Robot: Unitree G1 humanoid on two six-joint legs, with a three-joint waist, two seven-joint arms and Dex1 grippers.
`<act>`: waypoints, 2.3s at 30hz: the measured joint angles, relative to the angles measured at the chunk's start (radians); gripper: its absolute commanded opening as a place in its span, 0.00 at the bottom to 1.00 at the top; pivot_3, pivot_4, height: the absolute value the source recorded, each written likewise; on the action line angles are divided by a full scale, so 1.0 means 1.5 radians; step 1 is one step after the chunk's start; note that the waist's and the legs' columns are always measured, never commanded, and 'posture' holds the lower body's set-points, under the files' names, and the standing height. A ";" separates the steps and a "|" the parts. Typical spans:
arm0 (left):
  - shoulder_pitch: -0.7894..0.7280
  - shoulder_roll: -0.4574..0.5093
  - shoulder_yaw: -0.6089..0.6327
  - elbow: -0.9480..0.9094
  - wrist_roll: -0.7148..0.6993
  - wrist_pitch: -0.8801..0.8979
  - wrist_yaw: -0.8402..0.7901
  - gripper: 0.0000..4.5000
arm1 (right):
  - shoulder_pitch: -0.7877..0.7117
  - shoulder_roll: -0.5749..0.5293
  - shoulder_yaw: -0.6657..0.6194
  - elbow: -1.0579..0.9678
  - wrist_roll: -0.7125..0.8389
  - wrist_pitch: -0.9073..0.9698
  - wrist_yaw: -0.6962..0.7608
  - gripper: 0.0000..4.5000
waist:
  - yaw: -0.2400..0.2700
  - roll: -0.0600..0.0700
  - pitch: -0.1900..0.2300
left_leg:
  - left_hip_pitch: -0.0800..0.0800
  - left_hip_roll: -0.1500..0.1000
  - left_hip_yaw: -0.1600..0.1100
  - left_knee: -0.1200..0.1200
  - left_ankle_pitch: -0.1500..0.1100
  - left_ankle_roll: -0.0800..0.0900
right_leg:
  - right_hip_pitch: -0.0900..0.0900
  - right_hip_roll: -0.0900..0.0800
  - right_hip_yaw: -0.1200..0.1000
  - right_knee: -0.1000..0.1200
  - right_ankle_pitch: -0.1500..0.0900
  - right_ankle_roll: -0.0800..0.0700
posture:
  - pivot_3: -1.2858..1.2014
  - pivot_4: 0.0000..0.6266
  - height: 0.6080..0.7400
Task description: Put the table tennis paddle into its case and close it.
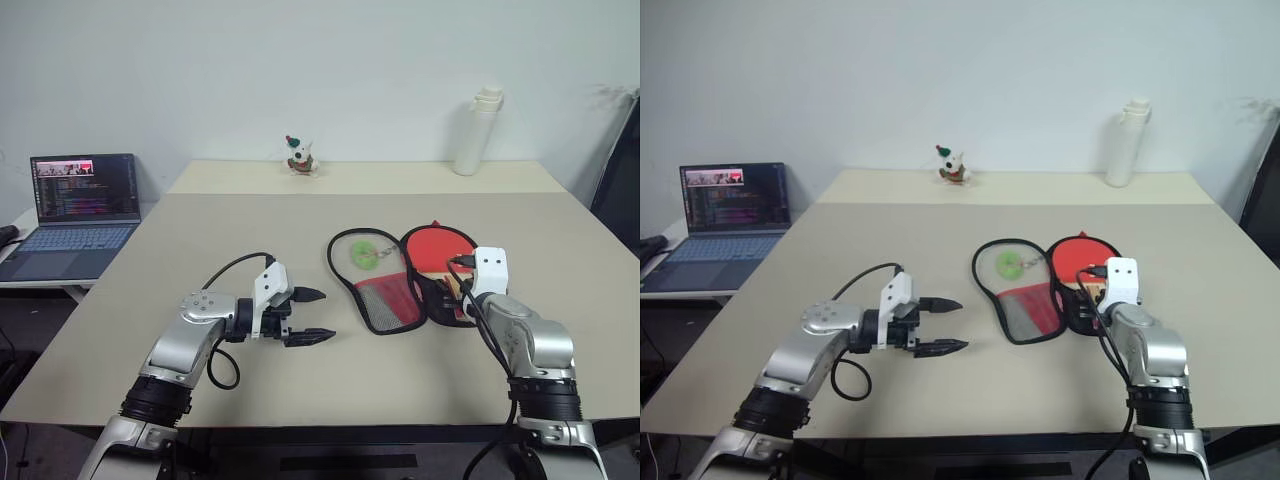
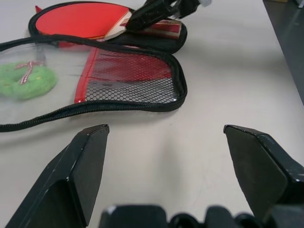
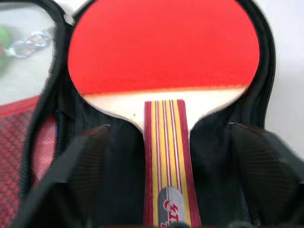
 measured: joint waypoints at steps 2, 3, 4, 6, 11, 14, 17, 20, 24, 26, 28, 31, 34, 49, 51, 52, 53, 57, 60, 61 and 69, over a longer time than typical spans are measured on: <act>-0.001 -0.001 0.000 -0.001 0.002 0.003 0.011 0.94 | 0.010 -0.028 0.006 -0.068 0.033 0.031 0.047 0.99 | 0.000 0.000 0.000 | 0.000 0.000 0.000 0.000 0.000 0.000 | 0.000 0.000 0.000 0.000 0.000 0.000 | 0.52 0.24 1.00; -0.004 -0.003 -0.001 0.002 0.008 0.002 0.018 0.94 | 0.013 -0.041 0.006 -0.101 0.057 0.049 0.074 0.99 | 0.001 0.000 0.000 | 0.000 0.000 0.000 0.000 0.000 0.000 | 0.000 0.000 0.000 0.000 0.000 0.000 | 0.52 0.24 1.00; -0.010 -0.004 -0.001 0.010 0.014 0.000 0.025 0.94 | 0.014 -0.050 0.006 -0.123 0.075 0.062 0.095 0.99 | 0.001 0.000 0.000 | 0.000 0.000 -0.001 0.000 0.000 0.000 | 0.000 0.000 -0.001 0.000 0.000 0.000 | 0.52 0.24 1.00; -0.031 -0.004 -0.005 0.050 0.039 -0.007 0.047 0.84 | 0.017 -0.071 0.000 -0.184 0.142 0.104 0.153 1.00 | 0.001 0.000 0.000 | 0.000 0.000 -0.001 0.001 0.000 0.000 | 0.000 0.000 -0.001 0.000 0.000 0.000 | 0.52 0.24 1.00; -0.079 -0.014 -0.019 0.165 0.086 -0.026 0.073 0.49 | 0.015 -0.148 -0.022 -0.283 0.281 0.173 0.264 1.00 | 0.002 -0.001 0.000 | 0.000 0.000 -0.001 0.001 0.000 0.000 | 0.001 0.000 -0.001 0.000 0.000 0.000 | 0.52 0.24 1.00; -0.117 -0.027 -0.033 0.241 0.115 -0.051 0.075 0.24 | 0.007 -0.190 -0.042 -0.312 0.342 0.195 0.301 1.00 | 0.003 -0.001 -0.001 | 0.000 0.000 -0.001 0.001 0.000 0.000 | 0.001 0.000 -0.001 0.000 0.000 0.000 | 0.52 0.24 1.00; -0.155 -0.046 -0.040 0.305 0.139 -0.082 0.087 0.00 | 0.004 -0.214 -0.050 -0.318 0.370 0.198 0.312 1.00 | 0.004 -0.001 -0.001 | 0.000 0.000 -0.001 0.001 0.000 0.000 | 0.001 0.000 -0.001 0.000 0.000 0.000 | 0.52 0.24 1.00; -0.211 -0.088 -0.047 0.414 0.174 -0.128 0.129 0.00 | 0.002 -0.224 -0.052 -0.314 0.372 0.193 0.309 1.00 | 0.008 -0.002 -0.001 | -0.001 0.000 -0.001 0.002 0.000 0.000 | 0.001 0.000 -0.001 0.000 0.000 0.001 | 0.52 0.24 1.00; -0.270 -0.144 -0.046 0.547 0.201 -0.179 0.194 0.00 | 0.003 -0.227 -0.052 -0.309 0.372 0.184 0.300 1.00 | 0.010 -0.002 -0.001 | -0.001 0.000 -0.001 0.002 0.000 0.000 | 0.000 0.000 -0.001 -0.001 0.000 0.001 | 0.52 0.24 1.00; -0.300 -0.172 -0.040 0.613 0.208 -0.206 0.220 0.00 | 0.008 -0.231 -0.052 -0.309 0.372 0.182 0.296 1.00 | 0.013 -0.002 -0.001 | -0.001 -0.001 -0.001 0.002 0.000 0.000 | 0.000 0.000 -0.001 -0.001 0.000 0.001 | 0.52 0.24 1.00; -0.320 -0.193 -0.033 0.659 0.209 -0.224 0.236 0.00 | 0.013 -0.232 -0.052 -0.309 0.373 0.180 0.295 1.00 | 0.016 -0.002 -0.001 | -0.001 -0.001 -0.001 0.002 0.000 0.000 | 0.000 0.000 -0.001 0.000 0.000 0.001 | 0.52 0.24 1.00; -0.346 -0.213 -0.025 0.710 0.218 -0.244 0.249 0.00 | 0.023 -0.237 -0.053 -0.311 0.374 0.176 0.289 1.00 | 0.018 -0.002 -0.001 | -0.001 -0.001 -0.001 0.003 0.000 0.000 | 0.001 0.000 -0.001 0.000 0.001 0.001 | 0.52 0.24 1.00; -0.375 -0.235 -0.022 0.744 0.224 -0.253 0.258 0.00 | 0.047 -0.245 -0.057 -0.316 0.377 0.175 0.284 1.00 | 0.022 -0.002 -0.001 | -0.002 -0.001 -0.001 0.004 0.000 0.000 | 0.000 0.000 -0.001 0.000 0.001 0.001 | 0.52 0.24 1.00; -0.547 -0.377 0.004 0.806 0.252 -0.270 0.283 0.00 | 0.187 -0.284 -0.213 -0.410 0.455 0.216 0.203 1.00 | 0.021 -0.003 0.000 | -0.003 -0.001 -0.001 0.004 0.000 0.000 | 0.000 0.000 -0.001 -0.001 0.001 0.002 | 0.52 0.24 1.00; -0.568 -0.403 0.008 0.807 0.253 -0.270 0.298 0.00 | 0.203 -0.284 -0.236 -0.423 0.469 0.224 0.187 1.00 | 0.023 -0.003 0.000 | -0.004 -0.001 -0.001 0.004 0.000 0.000 | 0.000 0.000 -0.001 -0.001 0.001 0.003 | 0.52 0.24 1.00; -0.585 -0.425 0.014 0.810 0.253 -0.268 0.322 0.00 | 0.224 -0.285 -0.260 -0.436 0.479 0.231 0.177 1.00 | 0.026 -0.004 0.000 | -0.004 -0.001 -0.001 0.004 0.000 0.000 | 0.001 0.000 -0.001 -0.002 0.001 0.003 | 0.52 0.24 1.00; -0.600 -0.442 0.019 0.811 0.253 -0.267 0.343 0.00 | 0.234 -0.286 -0.275 -0.442 0.485 0.236 0.168 1.00 | 0.028 -0.004 0.000 | -0.004 -0.001 -0.001 0.005 0.000 0.000 | 0.000 0.000 -0.001 -0.002 0.001 0.004 | 0.52 0.24 1.00; -0.645 -0.471 0.038 0.815 0.254 -0.264 0.413 0.00 | 0.265 -0.289 -0.333 -0.464 0.520 0.251 0.126 1.00 | 0.025 -0.003 0.000 | -0.003 -0.001 0.000 0.004 0.000 0.001 | 0.000 0.000 0.000 -0.002 0.000 0.005 | 0.52 0.24 1.00; -0.648 -0.471 0.050 0.821 0.255 -0.264 0.433 0.00 | 0.269 -0.291 -0.339 -0.458 0.527 0.253 0.102 1.00 | 0.021 -0.003 0.000 | -0.002 0.000 0.000 0.004 0.000 0.001 | 0.000 0.001 0.000 -0.001 0.000 0.006 | 0.52 0.24 1.00; -0.647 -0.470 0.054 0.824 0.255 -0.265 0.434 0.00 | 0.267 -0.291 -0.334 -0.454 0.525 0.251 0.095 1.00 | 0.020 -0.003 0.000 | -0.002 0.000 0.000 0.004 0.000 0.001 | 0.000 0.001 0.000 -0.001 0.000 0.006 | 0.52 0.24 1.00; -0.581 -0.392 0.084 0.819 0.242 -0.300 0.301 0.00 | 0.156 -0.284 -0.170 -0.268 0.407 0.164 0.071 1.00 | 0.011 -0.002 -0.001 | -0.002 -0.001 0.002 0.004 0.000 0.001 | 0.000 0.001 0.002 0.000 0.001 0.003 | 0.52 0.24 1.00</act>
